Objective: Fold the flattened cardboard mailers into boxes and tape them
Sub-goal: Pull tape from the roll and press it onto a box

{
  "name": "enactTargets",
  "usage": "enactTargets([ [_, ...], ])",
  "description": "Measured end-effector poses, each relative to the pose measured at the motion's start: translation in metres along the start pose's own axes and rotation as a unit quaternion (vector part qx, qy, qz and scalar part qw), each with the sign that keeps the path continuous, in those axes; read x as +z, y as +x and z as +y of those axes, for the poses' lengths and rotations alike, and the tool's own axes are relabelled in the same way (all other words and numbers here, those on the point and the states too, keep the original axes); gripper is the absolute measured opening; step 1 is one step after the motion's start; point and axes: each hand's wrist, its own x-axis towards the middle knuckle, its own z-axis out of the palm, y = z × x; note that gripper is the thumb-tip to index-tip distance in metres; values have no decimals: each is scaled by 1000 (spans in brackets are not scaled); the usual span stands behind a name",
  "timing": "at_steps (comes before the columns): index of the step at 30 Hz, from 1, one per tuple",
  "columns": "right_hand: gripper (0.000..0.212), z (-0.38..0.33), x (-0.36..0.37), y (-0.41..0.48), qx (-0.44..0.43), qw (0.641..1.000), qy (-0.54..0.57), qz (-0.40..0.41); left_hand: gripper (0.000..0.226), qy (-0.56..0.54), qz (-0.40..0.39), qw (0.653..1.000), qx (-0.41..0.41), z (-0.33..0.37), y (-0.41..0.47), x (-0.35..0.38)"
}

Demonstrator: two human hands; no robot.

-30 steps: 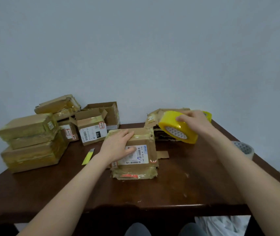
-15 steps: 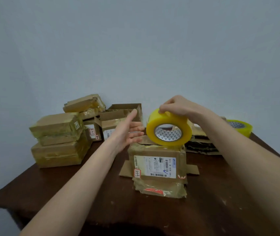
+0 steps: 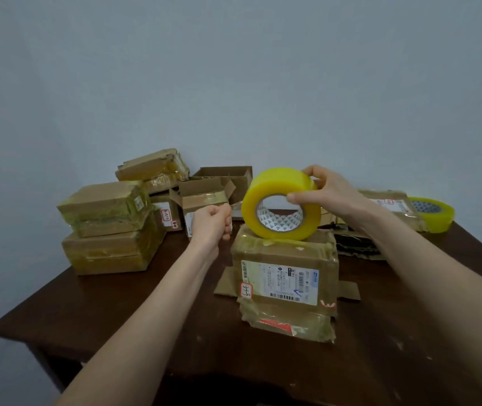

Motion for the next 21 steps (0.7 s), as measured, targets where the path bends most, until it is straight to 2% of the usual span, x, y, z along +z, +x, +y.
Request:
enactTargets([
  [5, 38, -20, 9, 9, -30, 999, -29, 30, 24, 20, 2, 1000, -21, -9, -5, 0],
  [10, 49, -32, 5, 14, -32, 993, -100, 51, 26, 26, 51, 998, -28, -9, 1, -13],
  [14, 40, -43, -10, 6, -12, 996, -58, 74, 26, 2, 16, 1000, -13, -3, -5, -8],
  [16, 38, -51, -17, 2, -16, 994, -71, 80, 22, -24, -6, 1000, -17, -2, -10, -1],
  [21, 44, -53, -19, -9, -16, 990, -82, 118, 16, -64, -19, 998, -18, 3, -20, 10],
])
